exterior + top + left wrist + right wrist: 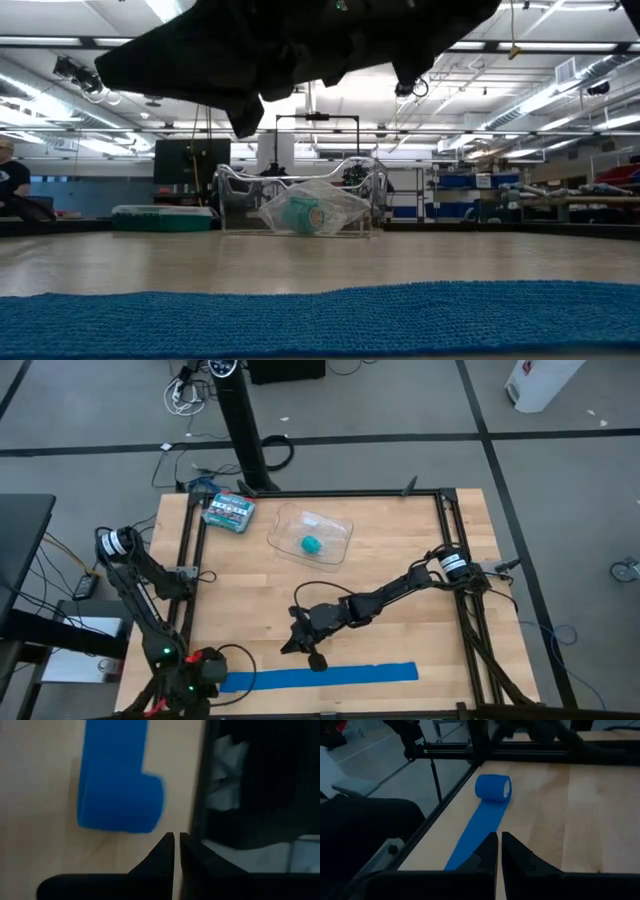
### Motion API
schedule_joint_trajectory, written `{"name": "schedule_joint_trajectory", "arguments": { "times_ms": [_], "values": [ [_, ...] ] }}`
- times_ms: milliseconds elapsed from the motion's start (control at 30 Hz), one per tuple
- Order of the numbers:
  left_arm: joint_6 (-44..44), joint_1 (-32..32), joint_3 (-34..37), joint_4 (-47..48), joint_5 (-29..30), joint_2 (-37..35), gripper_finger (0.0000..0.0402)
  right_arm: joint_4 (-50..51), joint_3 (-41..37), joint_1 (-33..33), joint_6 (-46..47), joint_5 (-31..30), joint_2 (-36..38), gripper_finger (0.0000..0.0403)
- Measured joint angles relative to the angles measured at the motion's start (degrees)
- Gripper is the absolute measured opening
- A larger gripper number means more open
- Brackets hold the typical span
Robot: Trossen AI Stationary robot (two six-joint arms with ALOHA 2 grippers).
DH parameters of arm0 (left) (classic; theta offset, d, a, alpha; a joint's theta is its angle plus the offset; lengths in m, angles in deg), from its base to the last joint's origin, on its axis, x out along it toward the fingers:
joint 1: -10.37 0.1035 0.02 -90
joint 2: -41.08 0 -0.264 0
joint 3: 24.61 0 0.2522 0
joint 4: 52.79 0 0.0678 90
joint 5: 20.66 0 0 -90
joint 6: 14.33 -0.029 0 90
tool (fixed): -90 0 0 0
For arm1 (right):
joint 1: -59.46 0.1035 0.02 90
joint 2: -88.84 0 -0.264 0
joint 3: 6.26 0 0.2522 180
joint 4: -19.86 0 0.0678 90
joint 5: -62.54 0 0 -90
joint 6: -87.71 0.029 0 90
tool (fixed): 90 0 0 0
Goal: Roll bandage
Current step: Roll the blue bandage
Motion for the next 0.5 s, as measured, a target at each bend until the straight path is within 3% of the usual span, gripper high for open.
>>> {"name": "schedule_joint_trajectory", "arguments": {
  "times_ms": [200, 500],
  "values": [
    [0.06, 0.11, 0.04, 3.57, -0.50, 3.41, 0.0037, 3.11, -0.06, 0.00, -0.26, -0.08, 1.07, 0.0016],
    [0.05, 0.23, 0.00, 4.38, 7.11, 5.43, 0.0037, 5.70, -0.04, 0.08, -0.19, -0.15, 1.09, 0.0010]
  ]
}}
